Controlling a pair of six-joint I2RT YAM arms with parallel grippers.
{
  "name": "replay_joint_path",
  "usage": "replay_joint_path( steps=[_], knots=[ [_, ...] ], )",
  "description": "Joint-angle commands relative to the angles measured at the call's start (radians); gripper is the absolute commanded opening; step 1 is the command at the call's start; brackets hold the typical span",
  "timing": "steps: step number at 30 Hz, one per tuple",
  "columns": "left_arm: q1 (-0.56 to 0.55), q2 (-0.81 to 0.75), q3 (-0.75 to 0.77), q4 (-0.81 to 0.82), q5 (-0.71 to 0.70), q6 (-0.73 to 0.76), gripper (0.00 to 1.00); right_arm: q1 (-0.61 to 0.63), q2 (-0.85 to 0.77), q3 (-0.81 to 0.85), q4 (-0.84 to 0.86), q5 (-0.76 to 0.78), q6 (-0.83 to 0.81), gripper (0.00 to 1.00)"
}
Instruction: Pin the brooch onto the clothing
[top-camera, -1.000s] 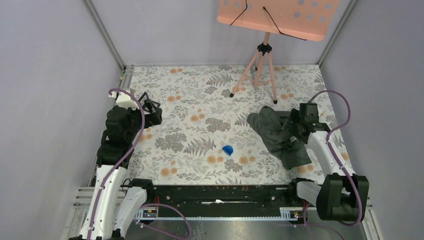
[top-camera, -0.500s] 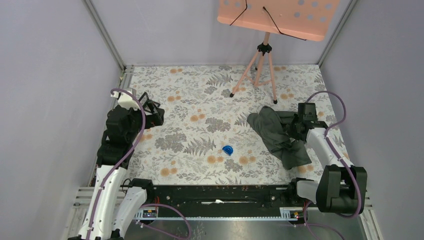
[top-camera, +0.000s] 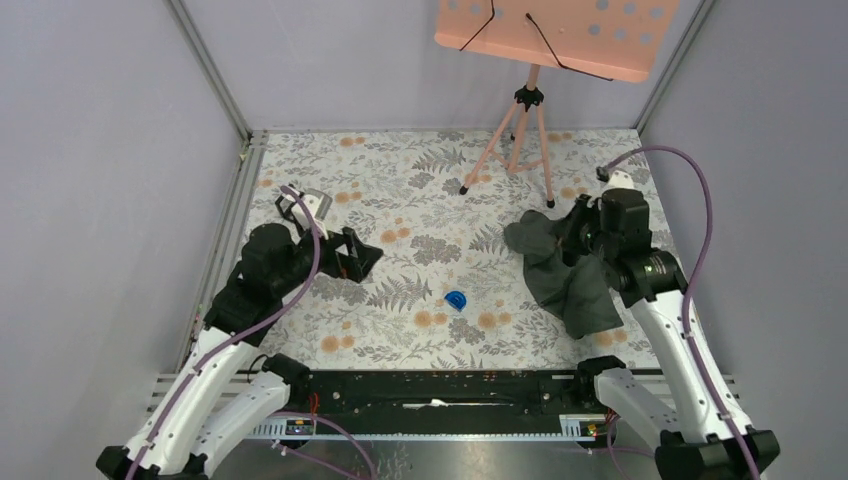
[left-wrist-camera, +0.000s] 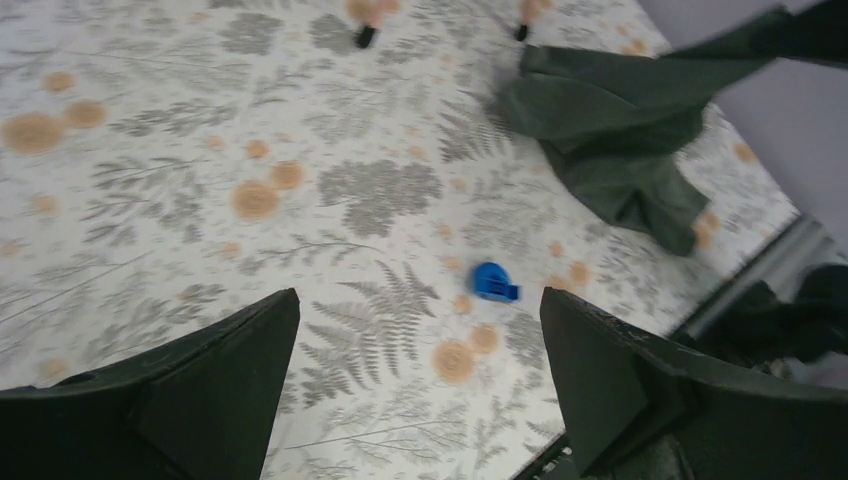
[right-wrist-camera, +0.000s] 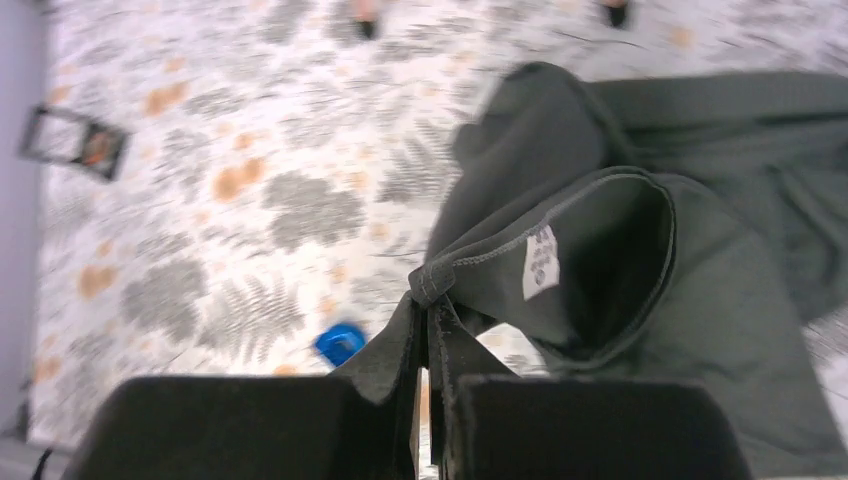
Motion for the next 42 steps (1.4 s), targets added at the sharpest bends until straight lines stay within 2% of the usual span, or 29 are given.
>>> replay_joint_path(
  steps=[1,4,9,16,19,23,27,35,39,42],
  knots=[
    [-0.158,-0.040,-0.034,0.170,-0.052,-0.110,0.99,0.186,-0.008,0.088,-0.008,0.027,0.094,0.00],
    [-0.292,-0.027,-0.105,0.305,-0.128,-0.177,0.99,0.336,0.031,0.123,0.050,0.114,0.159,0.00],
    [-0.489,0.074,-0.213,0.605,-0.209,-0.263,0.99,0.550,0.128,0.155,0.182,0.169,0.229,0.00],
    [-0.714,0.255,-0.206,0.730,-0.529,-0.207,0.93,0.695,0.216,0.216,0.250,0.215,0.261,0.00],
    [-0.728,0.299,-0.236,0.805,-0.609,-0.234,0.87,0.713,0.212,0.225,0.257,0.221,0.269,0.00],
    [-0.731,0.344,-0.293,0.951,-0.628,-0.273,0.81,0.720,0.196,0.231,0.250,0.227,0.269,0.00],
    [-0.734,0.402,-0.265,0.945,-0.699,-0.293,0.76,0.721,0.175,0.226,0.243,0.230,0.267,0.00],
    [-0.736,0.488,-0.220,0.996,-0.727,-0.227,0.65,0.722,0.147,0.212,0.230,0.232,0.266,0.00],
    [-0.736,0.503,-0.226,1.075,-0.692,-0.181,0.51,0.722,0.131,0.196,0.222,0.248,0.259,0.00],
    [-0.736,0.517,-0.242,1.166,-0.596,-0.147,0.47,0.722,0.120,0.188,0.196,0.277,0.254,0.00]
  ],
)
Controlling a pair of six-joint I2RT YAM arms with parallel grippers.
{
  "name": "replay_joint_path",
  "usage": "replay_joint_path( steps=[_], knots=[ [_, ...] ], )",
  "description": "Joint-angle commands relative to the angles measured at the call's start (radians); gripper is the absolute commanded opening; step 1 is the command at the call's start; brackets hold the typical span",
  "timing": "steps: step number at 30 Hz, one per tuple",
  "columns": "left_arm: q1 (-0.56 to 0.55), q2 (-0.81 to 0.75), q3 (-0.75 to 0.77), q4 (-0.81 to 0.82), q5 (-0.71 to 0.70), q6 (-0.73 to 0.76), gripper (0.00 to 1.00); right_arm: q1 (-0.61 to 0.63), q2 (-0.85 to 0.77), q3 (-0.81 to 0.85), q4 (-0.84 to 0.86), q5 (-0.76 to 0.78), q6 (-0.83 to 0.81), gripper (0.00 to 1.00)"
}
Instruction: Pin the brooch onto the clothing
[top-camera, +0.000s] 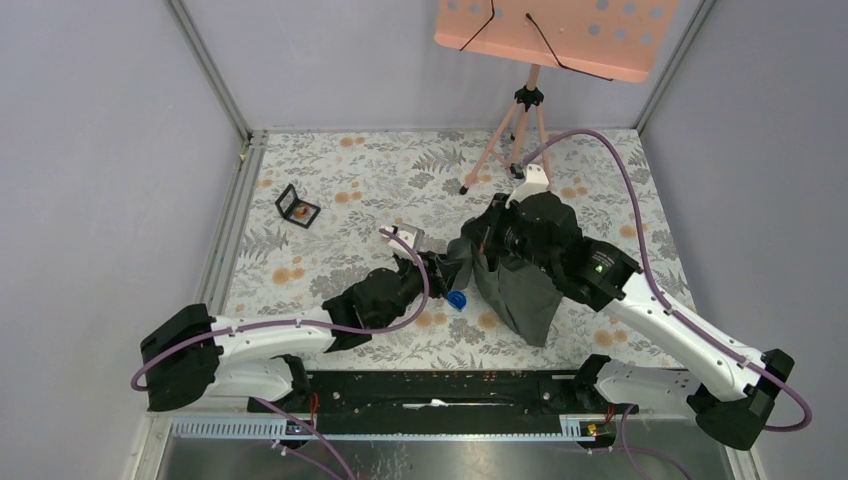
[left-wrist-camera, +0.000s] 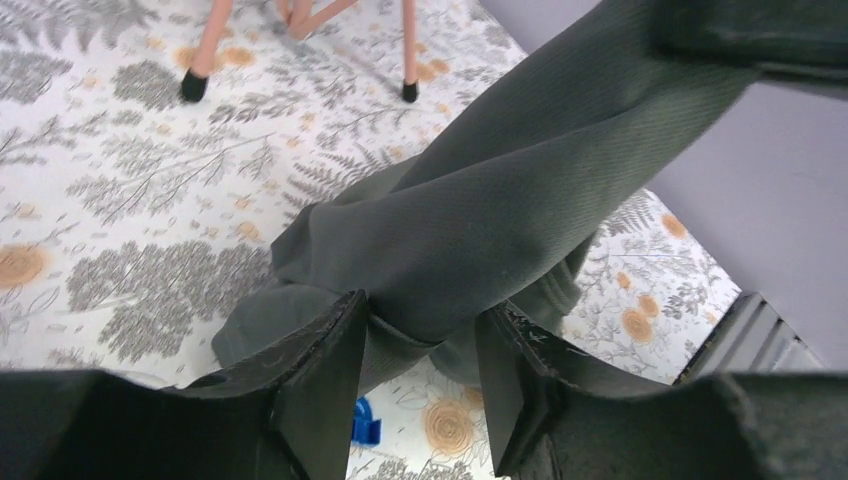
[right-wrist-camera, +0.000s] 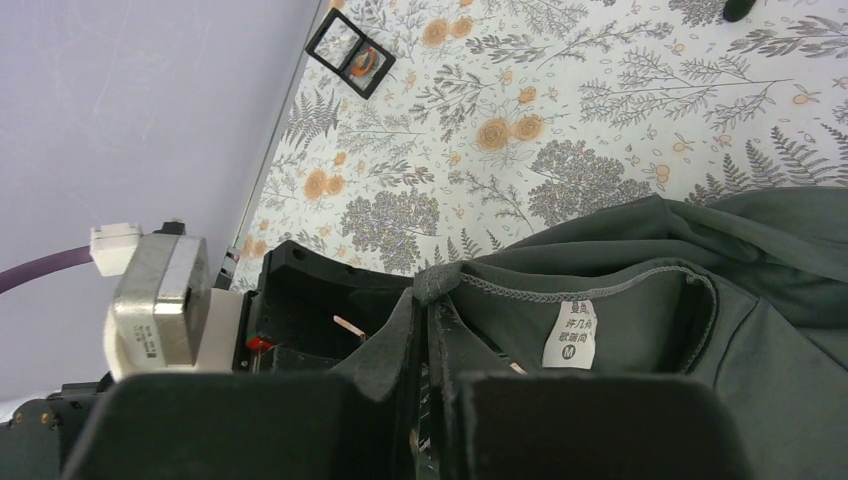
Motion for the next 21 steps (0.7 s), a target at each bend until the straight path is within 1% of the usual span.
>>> replay_joint_path(
  steps=[1,2,4,6,7,9,10,11,13,15,18,21],
  knots=[
    [-0.005,0.021,0.025,0.199,0.108,0.068,0.47,0.010,-0.040,0.000,0.000,0.061,-0.003,0.00],
    [-0.005,0.031,0.032,0.201,0.139,0.070,0.42,0.010,-0.044,-0.002,0.000,0.062,-0.003,0.00],
    [-0.005,0.047,0.044,0.206,0.170,0.074,0.23,0.010,-0.049,-0.003,-0.003,0.063,-0.008,0.00],
    [-0.003,0.034,0.040,0.189,0.142,0.077,0.04,0.010,-0.052,0.005,-0.025,0.083,-0.019,0.00],
    [-0.002,0.010,0.029,0.171,0.108,0.074,0.00,0.009,-0.055,0.007,-0.041,0.099,-0.025,0.00],
    [0.018,-0.059,-0.001,0.103,0.052,0.066,0.00,0.010,-0.065,0.008,-0.076,0.140,-0.043,0.00],
    [0.057,-0.115,-0.012,0.041,0.052,0.047,0.00,0.010,-0.073,0.003,-0.085,0.157,-0.059,0.00],
    [0.099,-0.157,-0.019,-0.029,0.084,0.025,0.00,0.010,-0.076,-0.001,-0.091,0.169,-0.073,0.00],
    [0.199,-0.219,-0.018,-0.166,0.204,-0.026,0.00,0.010,-0.064,-0.003,-0.102,0.163,-0.094,0.00],
    [0.279,-0.261,-0.016,-0.298,0.307,-0.048,0.00,0.010,-0.036,-0.005,-0.105,0.122,-0.106,0.00],
    [0.374,-0.311,-0.013,-0.486,0.400,-0.073,0.00,0.013,0.029,-0.015,-0.075,0.009,-0.101,0.01],
    [0.449,-0.358,-0.014,-0.638,0.413,-0.097,0.00,0.040,0.091,-0.033,-0.020,-0.080,-0.084,0.04]
  ],
)
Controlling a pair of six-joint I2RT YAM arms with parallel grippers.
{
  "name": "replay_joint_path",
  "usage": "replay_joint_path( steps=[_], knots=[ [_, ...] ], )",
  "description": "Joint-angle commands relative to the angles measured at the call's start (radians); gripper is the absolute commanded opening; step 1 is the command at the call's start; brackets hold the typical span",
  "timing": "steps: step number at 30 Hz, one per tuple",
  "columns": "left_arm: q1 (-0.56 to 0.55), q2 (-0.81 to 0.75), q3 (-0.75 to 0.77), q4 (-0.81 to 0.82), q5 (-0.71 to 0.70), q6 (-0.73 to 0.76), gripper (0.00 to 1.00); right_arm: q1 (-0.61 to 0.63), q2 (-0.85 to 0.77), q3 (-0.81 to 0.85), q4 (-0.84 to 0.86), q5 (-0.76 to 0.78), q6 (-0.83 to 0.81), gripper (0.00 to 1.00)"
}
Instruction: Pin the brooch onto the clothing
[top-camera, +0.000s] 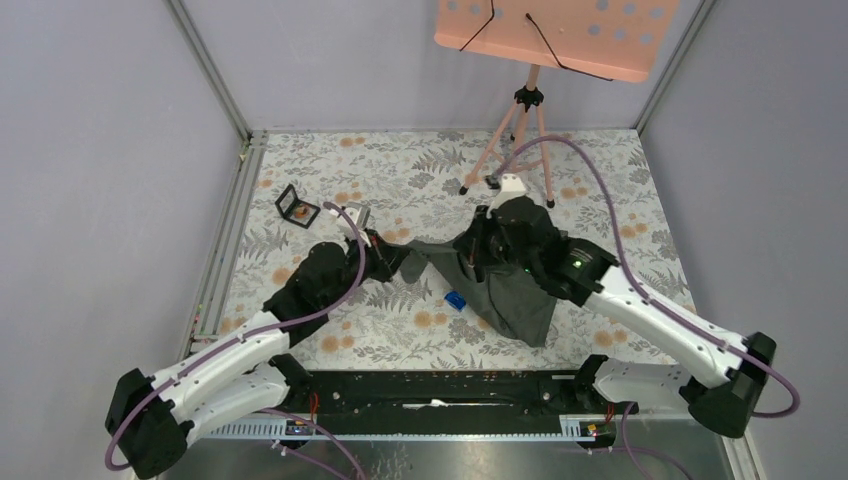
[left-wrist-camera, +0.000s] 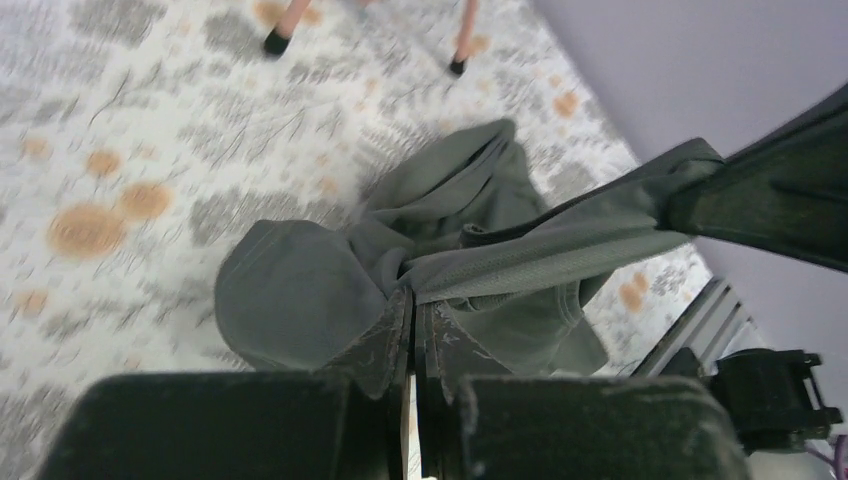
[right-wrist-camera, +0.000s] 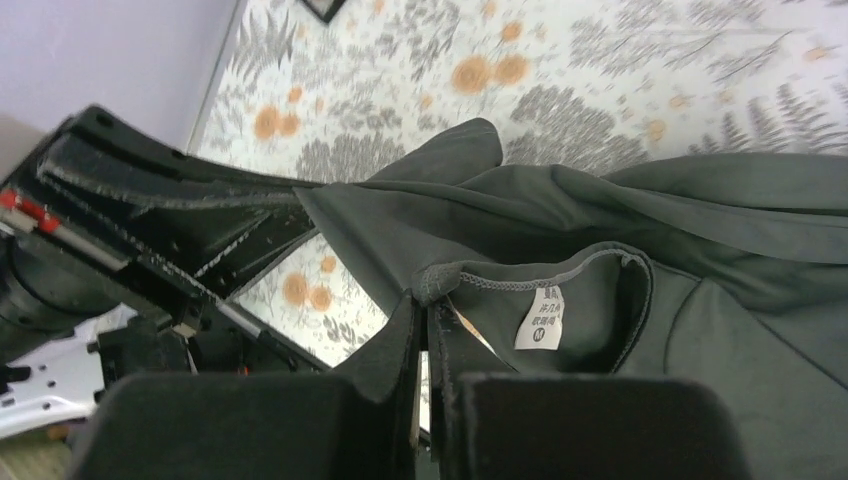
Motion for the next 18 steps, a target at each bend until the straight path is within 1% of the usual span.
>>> replay_joint_path(
  steps=[1,2,3,4,5,6,7,8,9,10,11,12,13,16,18],
  knots=[
    [0.119,-0.052,0.000,-0.368,0.004,-0.044,0.00,0.037,0.068,-0.017,0.044,-0.096,-0.021,0.06],
    [0.134,-0.065,0.000,-0.412,-0.031,-0.051,0.00,0.052,0.092,-0.018,0.056,-0.112,-0.022,0.09],
    [0.152,-0.069,-0.005,-0.445,-0.068,-0.061,0.00,0.067,0.106,-0.016,0.067,-0.127,-0.022,0.14],
    [0.164,-0.066,-0.009,-0.477,-0.108,-0.076,0.00,0.080,0.115,-0.016,0.077,-0.146,-0.024,0.24],
    [0.176,-0.058,-0.016,-0.495,-0.130,-0.087,0.00,0.081,0.122,-0.021,0.090,-0.164,-0.025,0.36],
    [0.183,-0.046,-0.020,-0.505,-0.144,-0.091,0.00,0.082,0.120,-0.023,0.098,-0.200,-0.035,0.44],
    [0.189,-0.028,-0.022,-0.516,-0.156,-0.098,0.00,0.082,0.113,-0.022,0.090,-0.204,-0.056,0.50],
    [0.195,-0.003,-0.018,-0.528,-0.168,-0.100,0.00,0.082,0.099,-0.018,0.067,-0.184,-0.080,0.54],
    [0.199,0.024,-0.010,-0.544,-0.181,-0.098,0.00,0.080,0.083,-0.011,0.018,-0.104,-0.108,0.59],
    [0.203,0.056,0.001,-0.564,-0.200,-0.097,0.00,0.077,0.065,-0.003,-0.029,-0.030,-0.129,0.67],
    [0.205,0.086,0.013,-0.590,-0.221,-0.097,0.00,0.063,0.050,0.000,-0.066,0.015,-0.147,0.72],
    [0.205,0.119,0.024,-0.603,-0.242,-0.094,0.00,0.037,0.040,-0.003,-0.096,0.031,-0.161,0.76],
    [0.206,0.149,0.033,-0.608,-0.244,-0.088,0.00,0.000,0.034,-0.013,-0.122,0.016,-0.162,0.76],
    [0.207,0.198,0.043,-0.593,-0.237,-0.084,0.00,-0.132,0.034,-0.083,-0.136,-0.088,-0.160,0.73],
    [0.207,0.211,0.044,-0.578,-0.233,-0.087,0.00,-0.156,0.047,-0.130,-0.137,-0.047,-0.189,0.74]
  ],
)
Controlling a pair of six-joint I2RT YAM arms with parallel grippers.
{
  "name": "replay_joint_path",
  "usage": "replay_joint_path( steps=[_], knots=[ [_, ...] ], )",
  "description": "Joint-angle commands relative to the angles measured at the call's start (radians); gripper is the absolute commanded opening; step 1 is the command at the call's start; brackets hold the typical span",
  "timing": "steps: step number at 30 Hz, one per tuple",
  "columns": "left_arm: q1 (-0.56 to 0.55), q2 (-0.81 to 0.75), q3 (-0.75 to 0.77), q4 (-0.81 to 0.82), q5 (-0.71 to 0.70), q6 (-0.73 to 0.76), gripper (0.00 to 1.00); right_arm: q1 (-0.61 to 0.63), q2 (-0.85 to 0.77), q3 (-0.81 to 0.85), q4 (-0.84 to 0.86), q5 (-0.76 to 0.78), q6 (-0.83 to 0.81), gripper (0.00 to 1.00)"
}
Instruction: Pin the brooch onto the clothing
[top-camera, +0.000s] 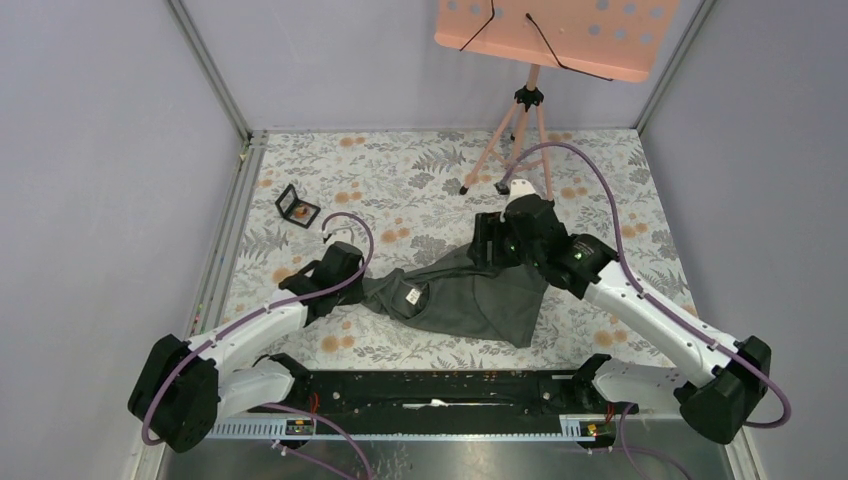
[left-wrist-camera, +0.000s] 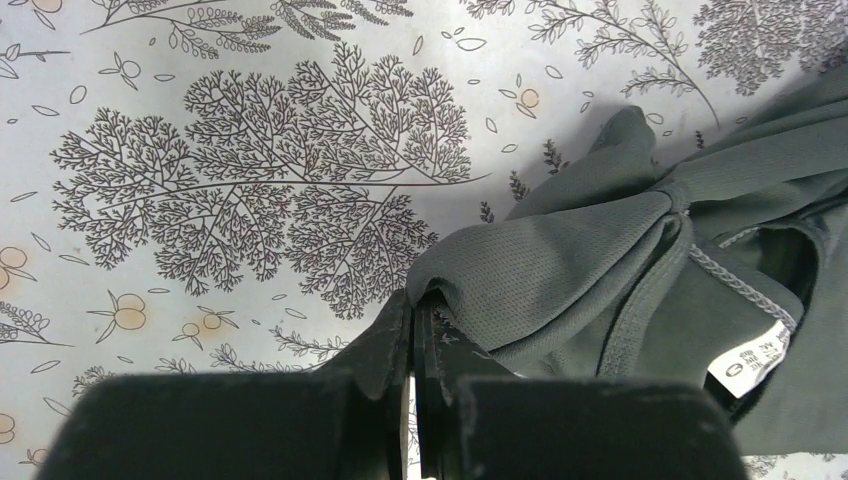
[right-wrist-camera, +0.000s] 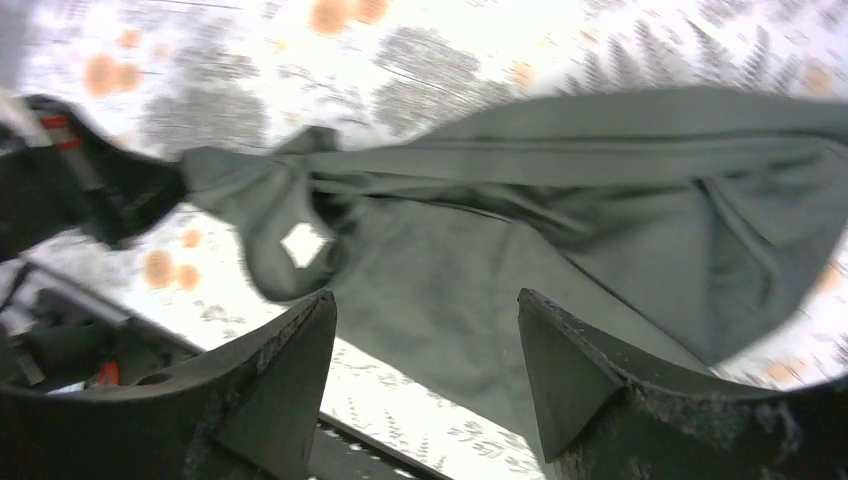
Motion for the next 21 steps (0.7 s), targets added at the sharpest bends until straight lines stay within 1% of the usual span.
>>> replay_joint_path(
  steps=[1,3,5,7,10,12,14,17,21],
  knots=[
    [0.007,0.013,0.052,0.022,-0.046,-0.006,0.00,-0.072,0.022,-0.093,-0.066,0.058,-0.067,0.75],
    [0.007,0.010,0.051,0.035,-0.041,-0.009,0.00,-0.098,0.068,-0.122,-0.065,0.071,-0.062,0.74],
    [0.007,0.007,0.052,0.038,-0.037,-0.009,0.00,-0.120,0.108,-0.136,-0.066,0.074,-0.055,0.70],
    [0.007,0.002,0.054,0.037,-0.031,-0.004,0.00,-0.125,0.161,-0.138,-0.080,0.112,-0.051,0.67],
    [0.007,-0.015,0.048,0.035,-0.027,0.002,0.00,-0.128,0.204,-0.139,-0.124,0.234,-0.041,0.69],
    [0.007,-0.031,0.043,0.037,-0.018,0.006,0.00,-0.152,0.216,-0.152,-0.141,0.265,-0.041,0.71],
    [0.007,-0.046,0.040,0.041,-0.012,0.009,0.00,-0.203,0.222,-0.179,-0.141,0.247,-0.038,0.71],
    [0.007,-0.056,0.040,0.041,-0.007,0.017,0.00,-0.293,0.229,-0.218,-0.139,0.184,-0.035,0.69],
    [0.009,-0.059,0.041,0.042,-0.007,0.021,0.00,-0.371,0.216,-0.279,-0.120,0.097,-0.008,0.69]
  ],
)
